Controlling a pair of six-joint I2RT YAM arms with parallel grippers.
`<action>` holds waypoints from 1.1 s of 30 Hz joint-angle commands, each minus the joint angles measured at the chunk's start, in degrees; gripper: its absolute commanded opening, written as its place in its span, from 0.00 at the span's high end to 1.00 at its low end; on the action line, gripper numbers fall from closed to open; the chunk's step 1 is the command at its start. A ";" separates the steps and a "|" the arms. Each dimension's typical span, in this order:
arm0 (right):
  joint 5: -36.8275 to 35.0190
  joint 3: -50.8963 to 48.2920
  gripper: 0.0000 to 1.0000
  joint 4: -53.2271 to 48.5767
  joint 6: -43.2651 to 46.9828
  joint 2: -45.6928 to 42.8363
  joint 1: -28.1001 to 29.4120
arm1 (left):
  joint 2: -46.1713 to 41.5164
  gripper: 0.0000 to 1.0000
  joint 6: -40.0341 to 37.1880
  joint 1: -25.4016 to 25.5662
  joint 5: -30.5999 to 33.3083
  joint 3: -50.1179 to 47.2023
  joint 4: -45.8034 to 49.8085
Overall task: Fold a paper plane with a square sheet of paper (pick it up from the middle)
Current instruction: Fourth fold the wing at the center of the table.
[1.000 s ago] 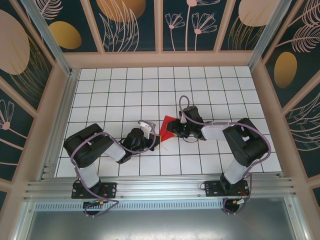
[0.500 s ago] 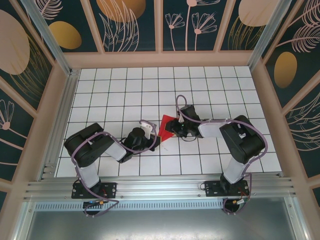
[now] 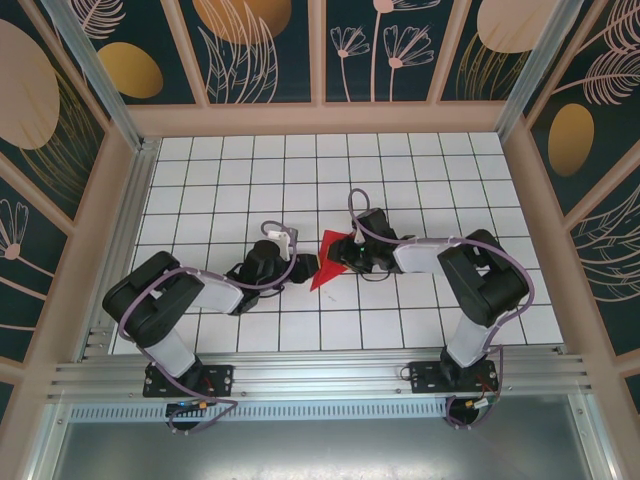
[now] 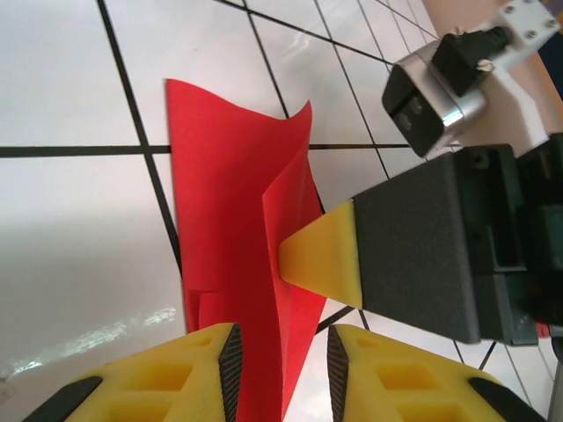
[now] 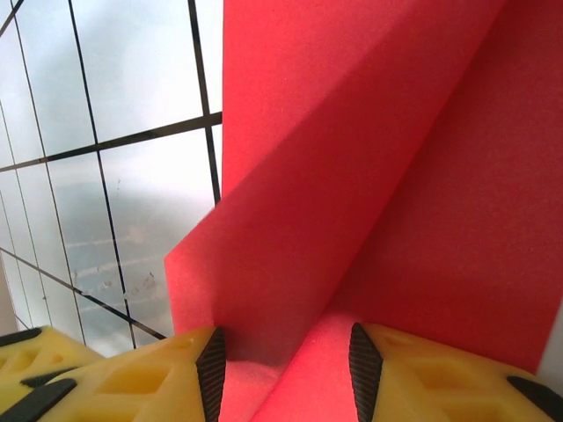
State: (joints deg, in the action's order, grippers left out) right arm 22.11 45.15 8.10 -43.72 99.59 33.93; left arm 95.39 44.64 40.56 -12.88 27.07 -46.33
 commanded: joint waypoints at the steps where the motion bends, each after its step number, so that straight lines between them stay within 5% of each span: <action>1: -5.42 0.52 0.53 -5.93 2.57 3.55 0.38 | 0.91 0.66 4.53 -0.85 -3.50 2.11 4.56; 11: -10.32 4.07 0.48 -12.55 2.20 6.27 1.75 | 2.46 0.73 6.32 -0.91 -7.79 2.18 3.42; 23: -11.12 5.03 0.48 -14.47 0.63 7.13 2.10 | 6.54 0.66 5.46 -0.91 -7.24 4.85 6.99; 33: -10.39 5.95 0.46 -15.18 -0.95 7.57 1.95 | 6.29 0.82 3.94 -0.90 -3.15 6.41 14.24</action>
State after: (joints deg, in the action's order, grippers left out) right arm 16.64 52.51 -0.45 -43.99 102.67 36.18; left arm 101.27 49.71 39.90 -18.41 32.69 -36.47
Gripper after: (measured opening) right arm 0.536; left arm 0.187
